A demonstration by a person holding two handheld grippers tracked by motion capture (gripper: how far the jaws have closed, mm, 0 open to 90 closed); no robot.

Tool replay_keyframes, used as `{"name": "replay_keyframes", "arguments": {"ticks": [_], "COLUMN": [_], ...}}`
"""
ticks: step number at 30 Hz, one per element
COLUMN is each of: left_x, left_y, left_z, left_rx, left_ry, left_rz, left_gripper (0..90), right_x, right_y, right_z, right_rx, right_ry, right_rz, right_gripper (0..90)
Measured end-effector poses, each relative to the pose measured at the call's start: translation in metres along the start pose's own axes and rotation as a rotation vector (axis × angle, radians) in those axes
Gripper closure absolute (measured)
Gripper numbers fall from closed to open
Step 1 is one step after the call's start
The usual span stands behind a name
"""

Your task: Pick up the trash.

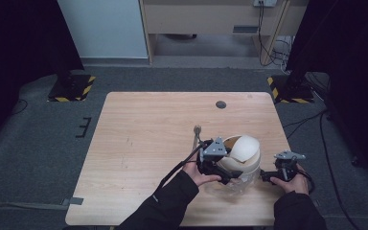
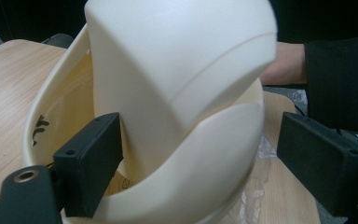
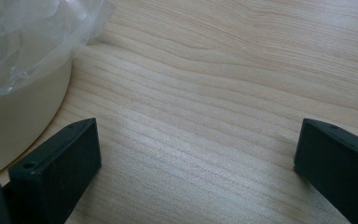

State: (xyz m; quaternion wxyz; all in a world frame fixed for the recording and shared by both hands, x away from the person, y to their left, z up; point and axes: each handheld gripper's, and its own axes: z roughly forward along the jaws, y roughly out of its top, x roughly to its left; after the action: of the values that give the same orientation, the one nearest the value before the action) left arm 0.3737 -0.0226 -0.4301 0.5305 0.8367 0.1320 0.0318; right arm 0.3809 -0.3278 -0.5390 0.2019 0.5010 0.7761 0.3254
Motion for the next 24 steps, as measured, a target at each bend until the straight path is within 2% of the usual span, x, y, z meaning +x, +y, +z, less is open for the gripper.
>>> {"name": "replay_keyframes", "arguments": {"ticks": [5, 8, 12, 15, 16, 17, 20, 24], "left_x": [0.005, 0.007, 0.008, 0.011, 0.011, 0.016, 0.031, 0.053], "left_y": [-0.001, 0.000, 0.003, 0.005, 0.005, 0.004, -0.002, -0.016], "left_z": [0.005, 0.003, -0.011, -0.031, -0.031, -0.044, -0.063, -0.075], "left_rx": [0.008, 0.013, -0.023, -0.060, -0.060, -0.078, -0.086, -0.057], "left_ry": [-0.017, -0.017, -0.003, 0.034, 0.034, 0.072, 0.164, 0.286], "left_rz": [-0.015, -0.019, -0.011, 0.000, 0.000, -0.004, -0.035, -0.082], "left_gripper": [13.2, 13.9, 14.3, 15.0, 15.3, 15.6, 16.9, 18.8], "right_x": [0.000, 0.000, 0.000, 0.000, 0.000, 0.000, 0.000, 0.000], "right_y": [0.000, 0.000, 0.000, 0.000, 0.000, 0.000, 0.000, 0.000], "right_z": [0.000, 0.000, 0.000, 0.000, 0.000, 0.000, 0.000, 0.000], "right_rx": [0.000, 0.000, 0.000, 0.000, 0.000, -0.001, -0.001, 0.001], "right_ry": [0.000, 0.000, 0.000, 0.000, 0.000, 0.000, 0.001, 0.002], "right_rz": [0.000, 0.000, 0.000, 0.000, 0.000, 0.000, -0.002, -0.005], "right_gripper": [0.8, 0.8, 0.8, 0.8, 0.8, 0.8, 0.8, 0.8]}}
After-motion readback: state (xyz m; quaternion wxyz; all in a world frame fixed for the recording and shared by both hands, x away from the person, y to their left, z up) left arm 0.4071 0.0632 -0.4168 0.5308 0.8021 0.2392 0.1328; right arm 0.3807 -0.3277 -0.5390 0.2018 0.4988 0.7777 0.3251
